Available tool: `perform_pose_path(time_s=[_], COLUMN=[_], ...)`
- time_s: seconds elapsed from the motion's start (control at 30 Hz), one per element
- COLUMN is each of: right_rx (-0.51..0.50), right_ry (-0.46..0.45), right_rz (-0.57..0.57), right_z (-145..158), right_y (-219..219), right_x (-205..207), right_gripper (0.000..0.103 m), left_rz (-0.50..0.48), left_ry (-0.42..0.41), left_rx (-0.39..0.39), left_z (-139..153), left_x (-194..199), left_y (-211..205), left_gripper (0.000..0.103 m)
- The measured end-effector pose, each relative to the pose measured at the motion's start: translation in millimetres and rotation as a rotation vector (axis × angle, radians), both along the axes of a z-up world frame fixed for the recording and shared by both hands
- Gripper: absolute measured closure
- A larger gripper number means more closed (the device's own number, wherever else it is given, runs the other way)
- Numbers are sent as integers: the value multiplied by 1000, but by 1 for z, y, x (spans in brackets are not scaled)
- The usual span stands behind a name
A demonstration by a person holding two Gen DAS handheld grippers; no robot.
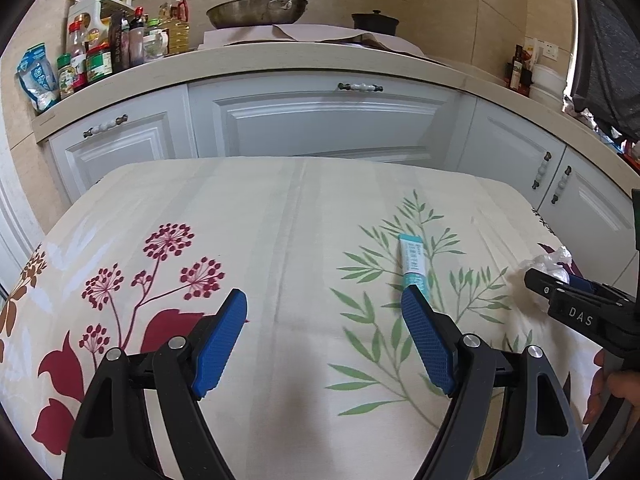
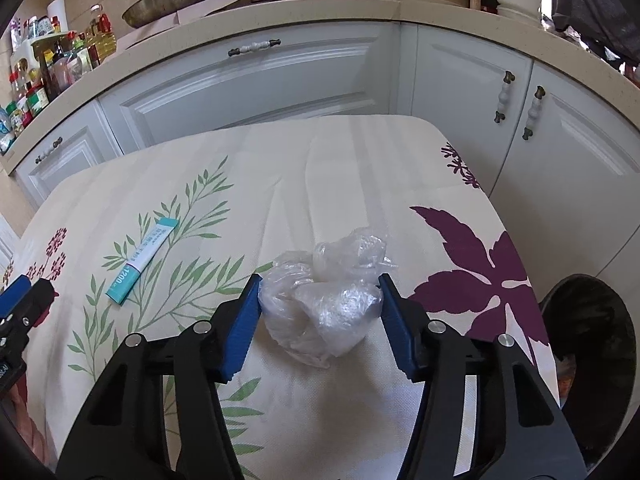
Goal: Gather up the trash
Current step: 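Grasp the teal-and-white tube with the left gripper while the right gripper holds the wrap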
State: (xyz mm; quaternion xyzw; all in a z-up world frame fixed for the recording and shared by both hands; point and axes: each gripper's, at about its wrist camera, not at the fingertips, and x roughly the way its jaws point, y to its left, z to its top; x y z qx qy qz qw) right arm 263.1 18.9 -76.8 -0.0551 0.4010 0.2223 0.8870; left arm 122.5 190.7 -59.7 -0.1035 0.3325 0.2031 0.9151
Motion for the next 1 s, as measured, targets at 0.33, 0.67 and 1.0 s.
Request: perform_pose_path(time_s=[0.33, 0.67, 1.0], right_rx=[34, 66, 74], right_ry=[0, 14, 21], right_rz=[0, 19, 41], right_z=[3, 2, 1], right_y=[-14, -23, -23], right_x=[2, 6, 6], right_gripper=[48, 48, 48], left_rz=[-75, -129, -156], left_ry=[30, 111, 144], left_rx=[-32, -47, -71], left_z=[-6, -23, -30], left_x=[30, 63, 69], left_y=[-19, -29, -30], left_gripper=[36, 59, 92])
